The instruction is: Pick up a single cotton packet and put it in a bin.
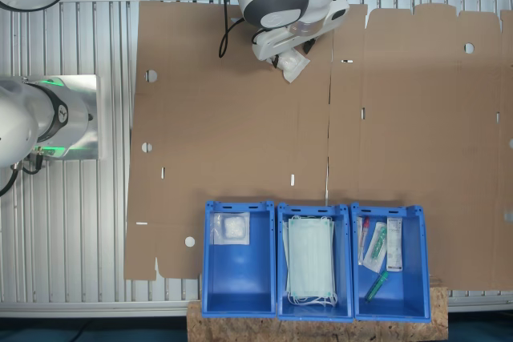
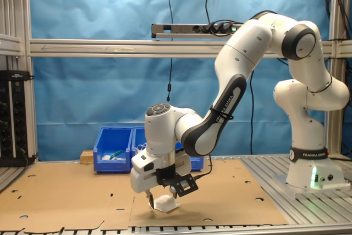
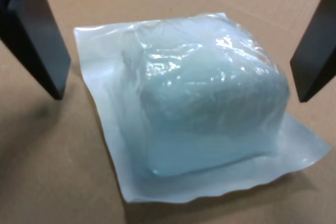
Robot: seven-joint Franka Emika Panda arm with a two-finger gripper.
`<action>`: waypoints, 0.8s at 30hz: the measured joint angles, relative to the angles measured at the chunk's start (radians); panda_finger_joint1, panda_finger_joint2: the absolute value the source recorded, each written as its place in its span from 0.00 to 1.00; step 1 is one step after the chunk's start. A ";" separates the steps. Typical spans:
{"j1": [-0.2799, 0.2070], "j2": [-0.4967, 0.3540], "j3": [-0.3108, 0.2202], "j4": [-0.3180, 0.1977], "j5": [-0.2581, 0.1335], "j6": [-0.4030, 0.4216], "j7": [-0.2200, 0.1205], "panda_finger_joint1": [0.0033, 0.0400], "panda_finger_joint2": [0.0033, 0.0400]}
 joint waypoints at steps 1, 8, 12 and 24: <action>0.000 0.000 0.000 0.000 0.000 0.000 0.000 1.00 1.00; 0.000 0.000 0.000 0.000 0.000 0.000 0.000 1.00 1.00; 0.000 0.000 0.000 0.000 0.000 0.000 0.000 1.00 1.00; 0.000 -0.001 0.000 0.000 0.000 0.000 0.000 0.27 0.27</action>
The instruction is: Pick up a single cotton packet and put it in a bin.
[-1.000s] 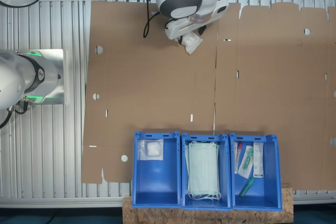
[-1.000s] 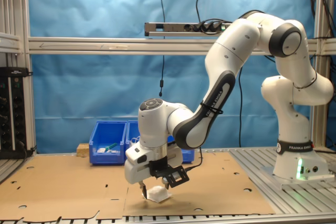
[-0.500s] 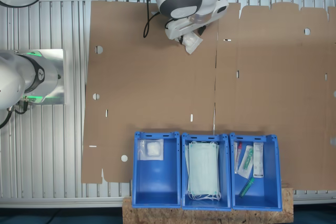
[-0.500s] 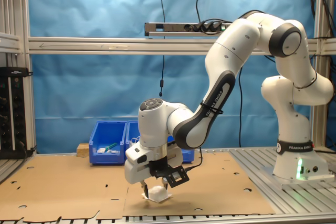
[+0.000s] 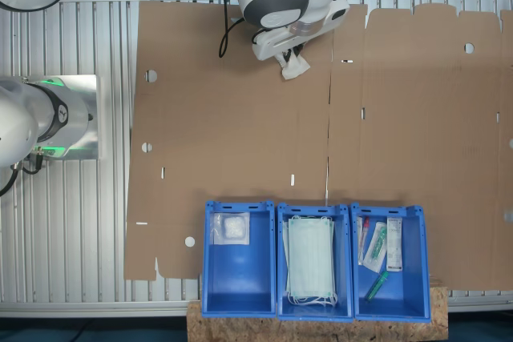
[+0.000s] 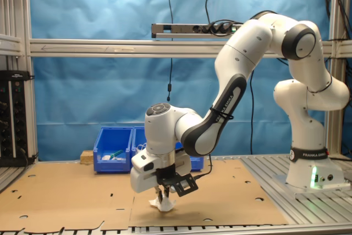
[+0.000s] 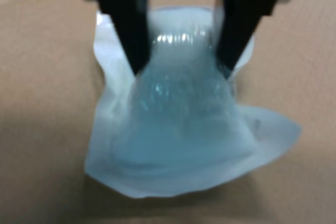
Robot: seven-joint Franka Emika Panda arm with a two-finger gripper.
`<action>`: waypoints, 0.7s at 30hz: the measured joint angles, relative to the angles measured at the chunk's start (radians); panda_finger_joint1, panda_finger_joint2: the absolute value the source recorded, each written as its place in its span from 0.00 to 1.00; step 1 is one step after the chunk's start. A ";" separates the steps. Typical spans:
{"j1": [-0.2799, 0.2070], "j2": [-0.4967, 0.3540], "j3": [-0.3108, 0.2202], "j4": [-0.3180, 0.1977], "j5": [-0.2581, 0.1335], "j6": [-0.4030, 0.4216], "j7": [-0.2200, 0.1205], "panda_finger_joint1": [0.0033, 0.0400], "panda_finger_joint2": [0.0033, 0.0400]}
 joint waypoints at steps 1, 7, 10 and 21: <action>0.000 -0.002 0.000 0.000 0.000 0.000 0.000 0.27 0.27; 0.000 -0.004 0.000 0.000 0.000 0.000 0.000 0.04 0.04; 0.000 -0.004 0.000 0.000 0.000 0.000 0.000 0.01 0.01; 0.000 -0.025 0.001 -0.005 0.000 -0.003 0.000 0.01 0.01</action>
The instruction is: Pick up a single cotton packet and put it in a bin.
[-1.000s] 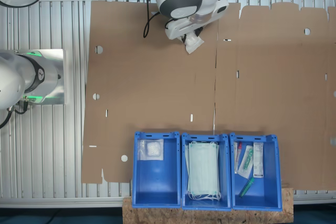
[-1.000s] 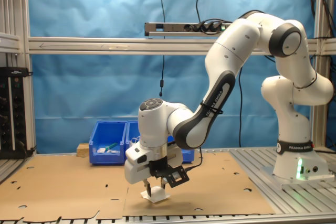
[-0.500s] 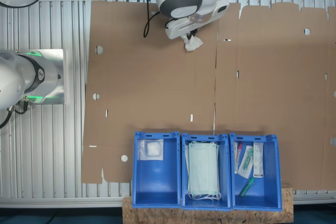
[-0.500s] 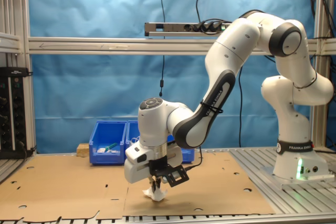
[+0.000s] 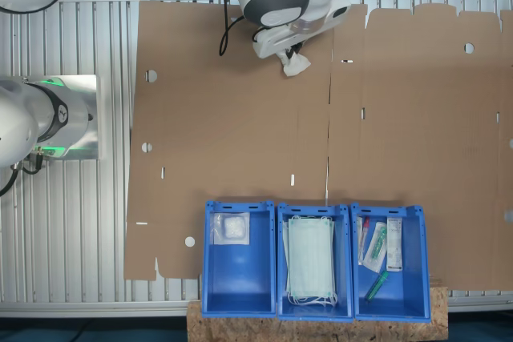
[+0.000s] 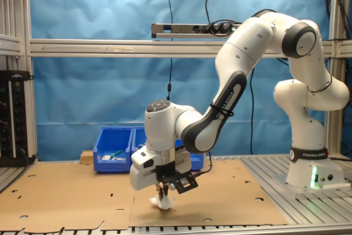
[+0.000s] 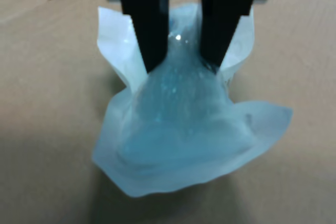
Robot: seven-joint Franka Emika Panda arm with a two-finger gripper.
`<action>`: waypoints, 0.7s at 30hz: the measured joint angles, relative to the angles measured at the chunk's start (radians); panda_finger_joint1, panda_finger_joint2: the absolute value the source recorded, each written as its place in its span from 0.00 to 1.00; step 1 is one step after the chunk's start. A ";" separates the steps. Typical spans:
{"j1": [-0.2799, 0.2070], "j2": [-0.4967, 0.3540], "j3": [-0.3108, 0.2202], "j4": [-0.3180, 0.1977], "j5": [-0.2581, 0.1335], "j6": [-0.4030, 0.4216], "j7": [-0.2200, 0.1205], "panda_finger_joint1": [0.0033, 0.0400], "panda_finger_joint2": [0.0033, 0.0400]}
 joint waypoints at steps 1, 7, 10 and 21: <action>0.000 -0.007 0.000 -0.003 0.000 -0.002 0.000 0.01 0.01; 0.000 -0.072 0.001 -0.018 0.000 -0.035 0.000 0.01 0.01; 0.000 -0.113 0.000 -0.021 0.000 -0.061 0.000 0.01 0.01; 0.000 -0.280 -0.034 -0.035 -0.004 -0.157 0.000 0.02 0.02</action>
